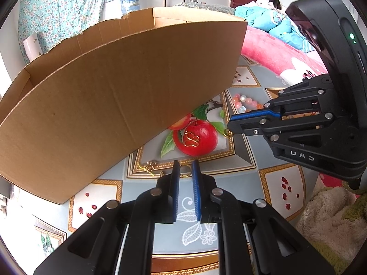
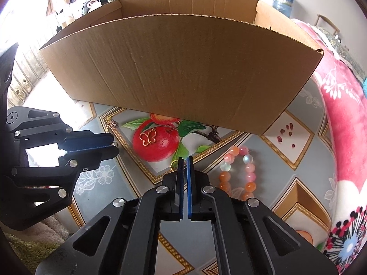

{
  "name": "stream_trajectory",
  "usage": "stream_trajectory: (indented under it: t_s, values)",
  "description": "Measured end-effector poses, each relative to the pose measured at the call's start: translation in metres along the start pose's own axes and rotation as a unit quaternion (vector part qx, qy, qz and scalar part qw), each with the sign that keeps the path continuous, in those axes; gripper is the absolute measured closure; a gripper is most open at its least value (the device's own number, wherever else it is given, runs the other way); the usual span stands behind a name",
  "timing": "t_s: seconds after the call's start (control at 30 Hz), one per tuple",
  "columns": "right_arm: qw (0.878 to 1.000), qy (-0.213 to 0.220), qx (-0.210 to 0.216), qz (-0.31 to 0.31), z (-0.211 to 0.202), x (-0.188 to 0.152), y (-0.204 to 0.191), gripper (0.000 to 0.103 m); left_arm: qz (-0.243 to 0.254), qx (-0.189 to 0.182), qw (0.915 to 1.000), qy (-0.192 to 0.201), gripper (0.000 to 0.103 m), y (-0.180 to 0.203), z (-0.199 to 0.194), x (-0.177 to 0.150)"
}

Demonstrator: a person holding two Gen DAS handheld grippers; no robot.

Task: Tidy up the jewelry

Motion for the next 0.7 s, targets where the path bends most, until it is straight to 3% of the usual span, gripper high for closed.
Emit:
stream_trajectory:
  t_s: [0.17,0.27,0.37,0.7]
  values:
    - [1.000,0.003,0.007,0.007,-0.004,0.001,0.002,0.099,0.000,0.000,1.0000,0.001,0.093,0.000,0.000,-0.001]
    - [1.000,0.003,0.012,0.013,-0.007,0.001,0.002,0.090,0.000,0.000,1.0000,0.002,0.093,0.001,-0.001,-0.001]
    - [0.999,0.000,0.024,0.027,-0.006,0.002,-0.001,0.089,0.000,0.000,1.0000,0.002,0.093,0.000,-0.001,-0.002]
    - [0.999,-0.007,0.003,0.044,-0.003,0.005,-0.011,0.086,-0.005,0.001,1.0000,0.002,0.093,-0.004,-0.002,-0.002]
Point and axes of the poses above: each gripper's, at about its wrist camera, not at the fingertips, and z roughly the way its jaws point, y to its right, x to its top, the point moved 5 cm from there along z, roughly the way its jaws point, and after that the axes turned 12 degrees about -z, right-handed, at the moved point
